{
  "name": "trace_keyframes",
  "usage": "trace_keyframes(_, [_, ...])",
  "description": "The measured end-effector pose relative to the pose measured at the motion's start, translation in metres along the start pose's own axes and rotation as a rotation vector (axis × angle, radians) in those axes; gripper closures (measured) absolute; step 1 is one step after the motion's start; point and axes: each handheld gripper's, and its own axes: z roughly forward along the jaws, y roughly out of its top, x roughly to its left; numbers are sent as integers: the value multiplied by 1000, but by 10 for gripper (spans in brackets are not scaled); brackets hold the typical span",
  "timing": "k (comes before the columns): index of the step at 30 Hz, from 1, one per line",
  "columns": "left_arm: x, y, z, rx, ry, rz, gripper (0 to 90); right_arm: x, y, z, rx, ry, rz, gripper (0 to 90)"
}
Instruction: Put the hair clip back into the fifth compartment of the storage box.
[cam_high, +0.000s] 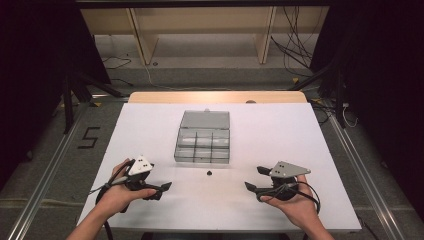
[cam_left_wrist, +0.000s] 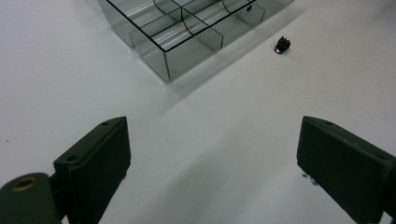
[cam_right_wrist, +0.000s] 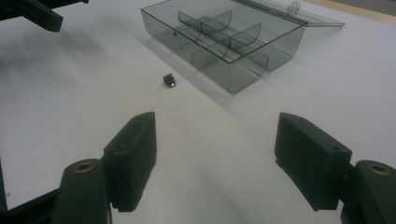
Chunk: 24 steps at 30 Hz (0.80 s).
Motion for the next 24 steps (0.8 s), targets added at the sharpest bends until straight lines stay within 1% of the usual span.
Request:
trace_keyframes(3, [0,0,0,0,0,-1,95,3,2,6,2,9,-11,309])
trace_keyframes(10, [1,0,0,0,5,-1,95,8,6,15,2,26,-25,318])
trace_keyframes(11, [1,0,0,0,4,0,94,10,8,19,6,29,-29,321])
trace_keyframes(19, [1,0,0,-2,4,0,94,15,12,31,13,38,-43,333])
trace_keyframes(24, [1,0,0,0,2,4,94,21,15,44,23,48,-55,339])
